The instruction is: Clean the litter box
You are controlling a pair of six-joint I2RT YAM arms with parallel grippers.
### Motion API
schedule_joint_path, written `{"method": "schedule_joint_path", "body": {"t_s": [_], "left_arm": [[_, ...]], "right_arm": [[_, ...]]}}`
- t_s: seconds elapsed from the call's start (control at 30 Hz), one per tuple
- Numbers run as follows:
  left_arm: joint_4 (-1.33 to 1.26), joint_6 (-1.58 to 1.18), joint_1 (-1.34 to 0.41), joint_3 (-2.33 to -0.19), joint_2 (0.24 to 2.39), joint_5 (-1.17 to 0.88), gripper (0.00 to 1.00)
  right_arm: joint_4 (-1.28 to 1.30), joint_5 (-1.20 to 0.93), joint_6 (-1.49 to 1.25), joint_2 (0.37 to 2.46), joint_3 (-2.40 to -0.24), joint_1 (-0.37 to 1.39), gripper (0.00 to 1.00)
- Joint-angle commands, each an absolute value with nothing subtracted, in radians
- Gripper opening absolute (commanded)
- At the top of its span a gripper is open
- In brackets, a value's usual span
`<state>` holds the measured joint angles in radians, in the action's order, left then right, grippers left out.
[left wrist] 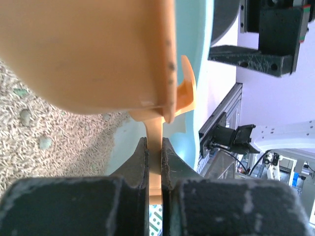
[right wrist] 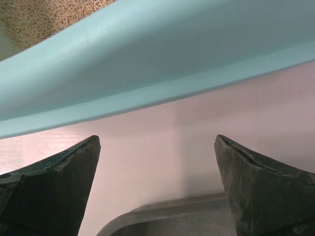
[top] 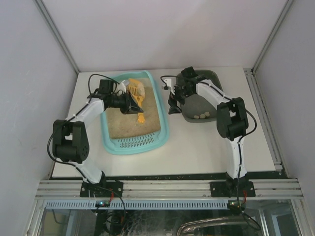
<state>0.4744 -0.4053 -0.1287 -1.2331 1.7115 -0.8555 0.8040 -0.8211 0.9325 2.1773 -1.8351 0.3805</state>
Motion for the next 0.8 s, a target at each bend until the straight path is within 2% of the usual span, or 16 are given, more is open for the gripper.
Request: {"method": "schedule_joint_path", "body": {"t_s": [0.0,0.17,0.27,0.43,0.53,0.77], "left_arm": [[0.382,-0.432,-0.131,-1.134,1.571,-0.92,0.0],[0.246,-0.503,-0.12,-0.97,1.42,-0.973,0.0],[-0.025,-0.674,-0.114,-0.822,1.302,-1.026,0.0],[-0.771,-1.1,-0.111,-0.506,1.098,-0.965,0.0],[-1.439,-1.442,-0.098,-0.32,1.122,-0.837,0.0],[-1.498,-1.504,-0.109,-0.241,1.266,-0.781,0.0]], "right_arm": [[0.781,-0.883,0.914,2.073,-1.82,0.373,1.0],[0.774,-0.9,0.883,2.009,-1.762,0.374,1.0],[0.778,-0.898,0.863,1.972,-1.73,0.374,1.0],[0.818,-0.885,0.81,1.908,-1.691,0.374,1.0],[0.861,-0.849,0.757,1.87,-1.663,0.378,1.0],[0.969,-0.768,0.662,1.774,-1.563,0.348,1.0]]}}
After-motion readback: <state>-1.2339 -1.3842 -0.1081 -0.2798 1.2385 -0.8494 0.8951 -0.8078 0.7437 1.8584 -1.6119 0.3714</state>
